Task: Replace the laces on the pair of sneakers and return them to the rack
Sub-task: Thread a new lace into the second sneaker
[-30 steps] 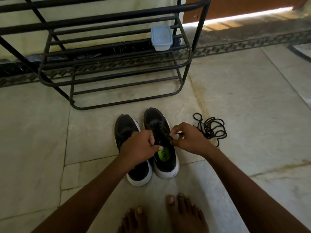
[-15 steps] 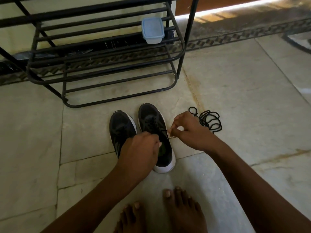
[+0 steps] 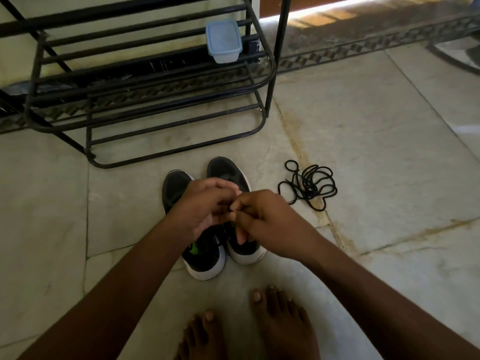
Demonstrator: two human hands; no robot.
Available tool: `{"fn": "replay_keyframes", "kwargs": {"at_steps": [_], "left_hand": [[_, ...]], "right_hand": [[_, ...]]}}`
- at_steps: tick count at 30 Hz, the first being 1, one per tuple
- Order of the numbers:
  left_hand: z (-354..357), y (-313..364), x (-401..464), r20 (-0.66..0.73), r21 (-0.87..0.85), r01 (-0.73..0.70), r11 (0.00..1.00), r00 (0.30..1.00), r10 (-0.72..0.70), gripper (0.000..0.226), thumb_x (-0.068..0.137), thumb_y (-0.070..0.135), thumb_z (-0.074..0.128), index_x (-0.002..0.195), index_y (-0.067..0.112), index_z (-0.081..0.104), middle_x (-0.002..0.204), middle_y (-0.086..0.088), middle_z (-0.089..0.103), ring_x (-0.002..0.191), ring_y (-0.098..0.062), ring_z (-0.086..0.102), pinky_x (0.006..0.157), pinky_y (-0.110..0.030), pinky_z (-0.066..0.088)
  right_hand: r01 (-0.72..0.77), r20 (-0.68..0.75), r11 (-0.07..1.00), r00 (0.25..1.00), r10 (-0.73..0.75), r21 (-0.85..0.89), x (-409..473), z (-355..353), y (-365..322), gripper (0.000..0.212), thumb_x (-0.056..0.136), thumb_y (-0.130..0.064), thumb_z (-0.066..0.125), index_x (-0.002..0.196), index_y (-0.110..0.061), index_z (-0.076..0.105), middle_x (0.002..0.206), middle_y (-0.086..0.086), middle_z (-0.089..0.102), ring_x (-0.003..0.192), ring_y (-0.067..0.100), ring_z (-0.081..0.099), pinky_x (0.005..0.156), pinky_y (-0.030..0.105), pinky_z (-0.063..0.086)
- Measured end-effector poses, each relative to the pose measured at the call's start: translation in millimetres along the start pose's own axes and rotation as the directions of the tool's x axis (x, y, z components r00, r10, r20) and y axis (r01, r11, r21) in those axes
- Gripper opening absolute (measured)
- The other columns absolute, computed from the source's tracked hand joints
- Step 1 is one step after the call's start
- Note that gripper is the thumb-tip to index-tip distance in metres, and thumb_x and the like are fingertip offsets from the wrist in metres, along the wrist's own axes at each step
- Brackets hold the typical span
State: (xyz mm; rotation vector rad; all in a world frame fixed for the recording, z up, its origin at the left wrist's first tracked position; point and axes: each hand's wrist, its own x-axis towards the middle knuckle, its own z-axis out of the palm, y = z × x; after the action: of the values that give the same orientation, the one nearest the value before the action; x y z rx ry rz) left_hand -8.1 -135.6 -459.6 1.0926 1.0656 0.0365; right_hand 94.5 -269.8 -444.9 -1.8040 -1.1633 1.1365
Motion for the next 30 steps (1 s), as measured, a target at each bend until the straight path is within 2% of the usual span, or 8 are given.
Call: {"fn": "replay_keyframes", "kwargs": {"at_steps": [3, 5, 8, 11, 13, 17, 24, 30], "left_hand": [[-13.4, 12.8, -4.3, -0.006, 0.051, -0.007, 0.999, 1.0, 0.008, 0.017, 0.089, -0.003, 0.072, 0.105, 0.0, 0.074, 0.089, -0.017, 0.078, 0.066, -0.016, 0.072, 0.06, -0.026, 0.059], [-21.9, 19.5, -9.6, -0.016, 0.164, -0.047, 0.985, 0.999, 0.05, 0.016, 0.09, -0.002, 0.071, 0.105, 0.001, 0.076, 0.091, -0.018, 0.078, 0.06, -0.012, 0.068, 0.055, -0.02, 0.054], [-37.2, 25.7, -16.2, -0.069, 0.409, -0.139, 0.902, 0.981, 0.183, 0.013, 0.09, 0.002, 0.073, 0.1, 0.007, 0.078, 0.084, -0.011, 0.078, 0.053, -0.008, 0.062, 0.048, -0.017, 0.045], [-52.0, 22.8, -18.0, -0.127, 0.682, -0.175, 0.71, 0.928, 0.35, 0.01, 0.089, 0.01, 0.075, 0.096, 0.017, 0.08, 0.079, 0.0, 0.077, 0.06, -0.007, 0.065, 0.059, -0.02, 0.048], [-59.9, 17.4, -19.7, -0.164, 0.748, -0.182, 0.638, 0.881, 0.443, 0.009, 0.091, 0.012, 0.075, 0.095, 0.019, 0.079, 0.078, 0.004, 0.076, 0.066, -0.003, 0.068, 0.063, -0.018, 0.053], [-65.9, 6.7, -19.6, -0.177, 0.7, -0.205, 0.684, 0.878, 0.444, 0.005, 0.095, 0.015, 0.071, 0.093, 0.017, 0.075, 0.073, 0.002, 0.075, 0.056, -0.005, 0.069, 0.057, -0.017, 0.056], [-57.7, -0.2, -13.8, -0.056, 0.55, -0.343, 0.762, 0.895, 0.443, 0.011, 0.102, 0.015, 0.06, 0.096, 0.011, 0.068, 0.079, -0.001, 0.078, 0.067, -0.018, 0.074, 0.061, -0.024, 0.054], [-36.3, -1.7, -10.2, -0.048, 0.237, -0.415, 0.878, 0.898, 0.438, 0.016, 0.109, 0.014, 0.045, 0.107, 0.0, 0.054, 0.091, -0.01, 0.079, 0.083, -0.027, 0.077, 0.072, -0.032, 0.058]], "right_hand": [[-0.01, 0.067, 1.0, 0.998, 0.011, -0.008, 1.4, 8.3, 1.1, 0.023, 0.103, -0.016, 0.055, 0.09, -0.007, 0.071, 0.072, 0.0, 0.075, 0.062, 0.0, 0.067, 0.065, 0.018, 0.052], [-0.042, 0.087, 0.999, 0.995, 0.041, 0.011, 1.9, 10.7, 2.9, 0.031, 0.106, -0.02, 0.051, 0.085, -0.006, 0.07, 0.073, 0.002, 0.076, 0.061, 0.003, 0.068, 0.062, 0.016, 0.051], [-0.133, 0.006, 0.991, 0.991, 0.133, 0.001, 7.6, 15.0, 10.6, 0.036, 0.106, -0.029, 0.051, 0.083, -0.007, 0.069, 0.07, 0.005, 0.075, 0.058, 0.015, 0.071, 0.061, 0.027, 0.059], [-0.221, -0.207, 0.933, 0.964, 0.165, -0.286, 18.9, 24.3, 22.6, 0.035, 0.098, -0.043, 0.059, 0.084, -0.011, 0.062, 0.075, 0.008, 0.071, 0.066, 0.023, 0.07, 0.063, 0.037, 0.061], [-0.272, -0.297, 0.834, 0.945, 0.137, -0.479, 23.3, 34.1, 21.6, 0.038, 0.095, -0.053, 0.058, 0.098, -0.016, 0.054, 0.089, 0.011, 0.067, 0.08, 0.03, 0.068, 0.066, 0.034, 0.055], [-0.287, -0.32, 0.796, 0.939, 0.124, -0.533, 31.5, 49.3, 10.8, 0.056, 0.093, -0.064, 0.055, 0.118, -0.015, 0.046, 0.1, 0.01, 0.065, 0.09, 0.032, 0.066, 0.067, 0.034, 0.044], [-0.245, -0.316, 0.843, 0.944, 0.095, -0.479, 34.4, 52.5, 17.8, 0.026, 0.092, -0.029, 0.062, 0.099, -0.02, 0.039, 0.086, 0.003, 0.053, 0.083, 0.031, 0.063, 0.062, 0.034, 0.045], [-0.068, -0.29, 0.969, 0.957, -0.004, -0.238, 20.8, 34.6, 18.9, 0.011, 0.09, -0.024, 0.068, 0.1, -0.02, 0.069, 0.082, -0.003, 0.071, 0.072, 0.013, 0.067, 0.069, 0.031, 0.059]]}}
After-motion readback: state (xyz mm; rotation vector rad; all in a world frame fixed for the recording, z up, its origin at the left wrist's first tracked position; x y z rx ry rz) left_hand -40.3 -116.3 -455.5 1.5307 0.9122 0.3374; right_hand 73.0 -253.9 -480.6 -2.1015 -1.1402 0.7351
